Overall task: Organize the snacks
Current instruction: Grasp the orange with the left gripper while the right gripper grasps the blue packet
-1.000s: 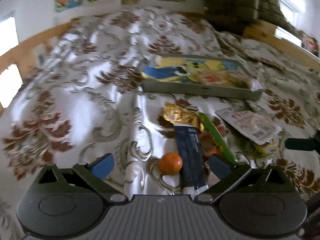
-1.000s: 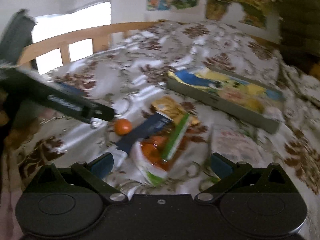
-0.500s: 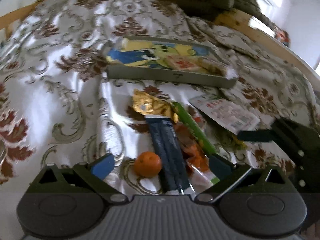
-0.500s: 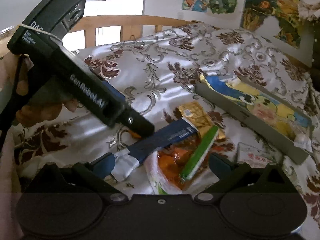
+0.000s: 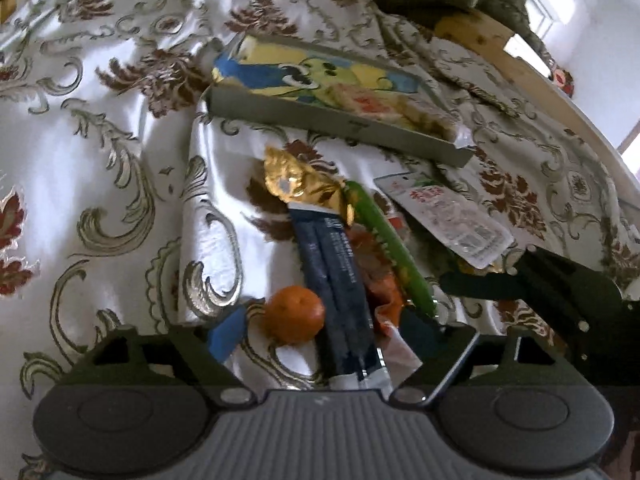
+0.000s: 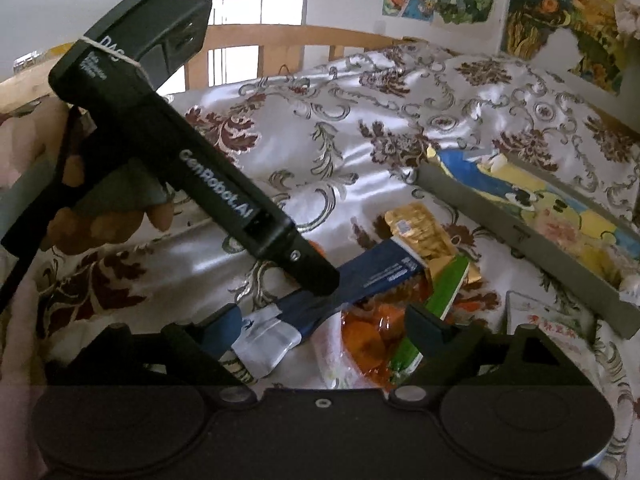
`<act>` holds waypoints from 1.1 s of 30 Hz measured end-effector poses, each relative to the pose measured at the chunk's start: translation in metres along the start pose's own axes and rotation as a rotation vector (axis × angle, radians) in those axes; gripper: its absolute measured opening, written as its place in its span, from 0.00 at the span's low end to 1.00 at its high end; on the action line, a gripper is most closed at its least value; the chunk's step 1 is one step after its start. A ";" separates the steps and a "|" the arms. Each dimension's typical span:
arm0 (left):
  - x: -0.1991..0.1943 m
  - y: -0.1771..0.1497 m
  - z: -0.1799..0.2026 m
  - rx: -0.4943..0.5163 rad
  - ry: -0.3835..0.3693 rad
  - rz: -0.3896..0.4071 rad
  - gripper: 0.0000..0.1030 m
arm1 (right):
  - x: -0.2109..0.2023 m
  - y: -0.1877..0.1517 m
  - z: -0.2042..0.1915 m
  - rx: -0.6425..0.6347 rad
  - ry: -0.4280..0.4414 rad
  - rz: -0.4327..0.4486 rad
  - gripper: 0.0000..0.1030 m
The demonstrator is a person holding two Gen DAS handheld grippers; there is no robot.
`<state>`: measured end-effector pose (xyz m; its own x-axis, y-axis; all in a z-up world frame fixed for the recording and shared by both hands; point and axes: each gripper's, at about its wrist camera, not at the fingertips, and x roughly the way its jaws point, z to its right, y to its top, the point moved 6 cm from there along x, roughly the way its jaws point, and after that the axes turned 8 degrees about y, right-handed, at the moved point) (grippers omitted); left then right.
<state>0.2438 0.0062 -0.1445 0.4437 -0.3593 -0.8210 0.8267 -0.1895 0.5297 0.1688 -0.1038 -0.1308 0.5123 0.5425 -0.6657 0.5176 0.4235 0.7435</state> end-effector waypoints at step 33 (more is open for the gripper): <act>0.004 0.013 -0.048 -0.220 0.111 0.014 0.36 | 0.067 0.022 0.017 0.031 0.024 -0.143 0.70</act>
<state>0.2731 0.0464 -0.1506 0.4812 -0.2552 -0.8387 0.8702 0.0231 0.4922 0.2263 -0.0709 -0.1601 0.4155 0.4962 -0.7624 0.6054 0.4747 0.6389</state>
